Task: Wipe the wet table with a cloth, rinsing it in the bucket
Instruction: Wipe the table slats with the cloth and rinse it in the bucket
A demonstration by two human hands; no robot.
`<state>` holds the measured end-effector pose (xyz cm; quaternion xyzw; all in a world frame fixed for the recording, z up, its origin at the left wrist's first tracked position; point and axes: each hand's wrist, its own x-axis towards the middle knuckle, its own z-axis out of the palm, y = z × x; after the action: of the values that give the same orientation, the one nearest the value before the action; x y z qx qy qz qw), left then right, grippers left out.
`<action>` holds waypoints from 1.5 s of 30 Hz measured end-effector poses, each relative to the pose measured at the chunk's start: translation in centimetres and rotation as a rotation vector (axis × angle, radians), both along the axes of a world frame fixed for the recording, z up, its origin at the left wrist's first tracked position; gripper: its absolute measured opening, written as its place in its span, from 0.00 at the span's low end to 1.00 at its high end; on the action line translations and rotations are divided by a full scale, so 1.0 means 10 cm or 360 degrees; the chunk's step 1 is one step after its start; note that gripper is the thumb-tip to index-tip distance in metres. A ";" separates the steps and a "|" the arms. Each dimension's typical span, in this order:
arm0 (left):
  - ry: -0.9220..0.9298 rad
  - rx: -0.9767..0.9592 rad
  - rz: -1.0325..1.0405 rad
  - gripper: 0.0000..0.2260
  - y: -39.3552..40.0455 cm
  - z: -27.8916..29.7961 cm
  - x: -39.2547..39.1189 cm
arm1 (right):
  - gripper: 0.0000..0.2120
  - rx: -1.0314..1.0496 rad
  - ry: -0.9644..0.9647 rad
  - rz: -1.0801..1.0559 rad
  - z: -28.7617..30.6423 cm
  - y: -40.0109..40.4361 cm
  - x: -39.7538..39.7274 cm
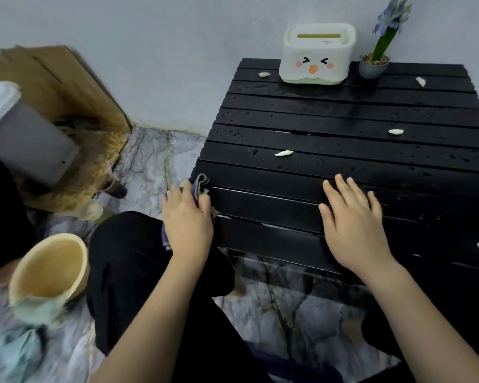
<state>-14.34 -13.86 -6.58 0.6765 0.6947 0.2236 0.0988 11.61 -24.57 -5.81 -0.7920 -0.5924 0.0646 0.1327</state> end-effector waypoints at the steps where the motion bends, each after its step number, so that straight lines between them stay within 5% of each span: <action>1: 0.0087 0.0026 -0.0016 0.20 0.01 -0.01 0.01 | 0.23 0.0007 0.0004 0.0007 0.00 0.00 0.00; 5: 0.0314 0.0027 -0.0157 0.23 -0.04 0.01 0.13 | 0.22 0.0040 0.0007 -0.0010 -0.01 0.01 -0.02; 10: 0.0062 -0.0042 -0.0440 0.27 -0.23 0.09 0.72 | 0.22 0.0047 0.0003 -0.0024 -0.02 0.01 -0.03; 15: -0.0833 -0.0253 -0.0615 0.09 -0.40 0.37 1.06 | 0.23 0.0029 0.0027 -0.0018 0.02 0.00 0.02; 17: -0.1235 -0.0312 -0.0450 0.14 -0.31 0.47 1.04 | 0.23 0.0029 0.0033 -0.0009 0.03 0.01 0.03; 20: -0.1321 -0.0046 -0.0217 0.16 -0.02 0.63 0.86 | 0.26 -0.0024 0.0042 -0.0024 0.05 0.05 0.09; 25: -0.0733 0.0140 -0.0374 0.07 0.39 0.55 0.47 | 0.31 -0.0146 0.0047 -0.0033 0.08 0.17 0.17; 29: 0.0258 -0.0267 -0.0427 0.30 0.60 0.08 0.36 | 0.32 -0.0172 0.0031 -0.0036 0.07 0.21 0.16; 36: 0.0361 -0.0128 -0.0450 0.27 0.97 -0.05 0.63 | 0.34 -0.0155 -0.0011 -0.0021 0.01 0.21 0.16; 45: 0.0179 -0.0046 -0.0919 0.18 1.38 0.09 1.48 | 0.34 -0.0195 -0.0045 0.0004 0.02 0.20 0.17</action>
<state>0.44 -0.07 -5.70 0.8561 0.4810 0.1383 0.1293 13.29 -22.59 -5.60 -0.7987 -0.5903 0.0898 0.0754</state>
